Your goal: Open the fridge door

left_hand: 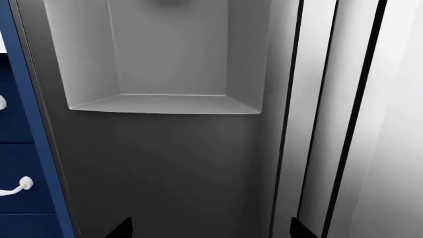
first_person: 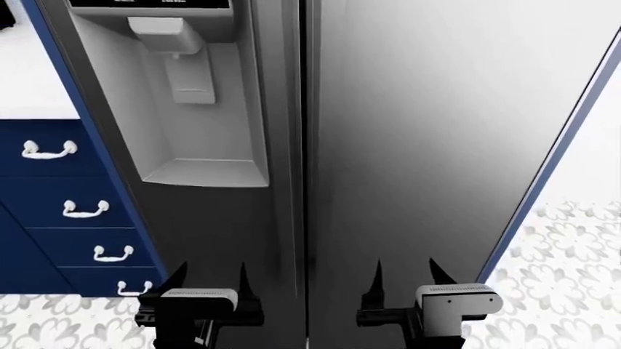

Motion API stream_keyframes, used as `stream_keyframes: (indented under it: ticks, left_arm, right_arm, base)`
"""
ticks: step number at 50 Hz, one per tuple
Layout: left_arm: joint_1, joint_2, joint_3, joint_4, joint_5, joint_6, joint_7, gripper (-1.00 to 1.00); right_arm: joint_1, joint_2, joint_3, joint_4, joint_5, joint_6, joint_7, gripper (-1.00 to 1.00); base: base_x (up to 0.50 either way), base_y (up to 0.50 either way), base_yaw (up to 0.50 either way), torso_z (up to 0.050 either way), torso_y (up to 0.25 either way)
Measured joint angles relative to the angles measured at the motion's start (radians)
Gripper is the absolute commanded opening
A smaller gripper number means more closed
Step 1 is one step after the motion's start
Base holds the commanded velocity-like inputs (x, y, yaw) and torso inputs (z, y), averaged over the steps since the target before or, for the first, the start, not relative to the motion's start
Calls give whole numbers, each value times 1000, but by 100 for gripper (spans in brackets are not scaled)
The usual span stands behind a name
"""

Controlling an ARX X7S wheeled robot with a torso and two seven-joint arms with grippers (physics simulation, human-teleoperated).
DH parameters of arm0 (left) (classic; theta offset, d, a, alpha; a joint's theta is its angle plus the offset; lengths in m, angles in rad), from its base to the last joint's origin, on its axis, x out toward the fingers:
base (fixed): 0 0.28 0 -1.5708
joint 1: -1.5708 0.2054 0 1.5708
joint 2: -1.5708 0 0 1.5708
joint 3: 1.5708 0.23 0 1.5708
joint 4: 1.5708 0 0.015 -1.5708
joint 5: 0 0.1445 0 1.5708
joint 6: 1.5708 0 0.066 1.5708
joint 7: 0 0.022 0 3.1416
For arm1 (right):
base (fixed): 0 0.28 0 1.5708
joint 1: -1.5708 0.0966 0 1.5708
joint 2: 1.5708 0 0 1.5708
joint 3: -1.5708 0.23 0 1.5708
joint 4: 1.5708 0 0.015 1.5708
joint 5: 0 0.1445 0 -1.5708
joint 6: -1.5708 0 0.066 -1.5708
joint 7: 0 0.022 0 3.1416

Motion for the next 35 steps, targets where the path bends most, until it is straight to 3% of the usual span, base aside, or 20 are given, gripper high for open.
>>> stream_keyframes:
  ticks: [35]
  left_arm:
    - [-4,-11,13,2,-11,-9,-16,100]
  right_arm:
    - [7,8,-14,3,22,-6,3,100]
  base:
    - [-6,0,0,0,0]
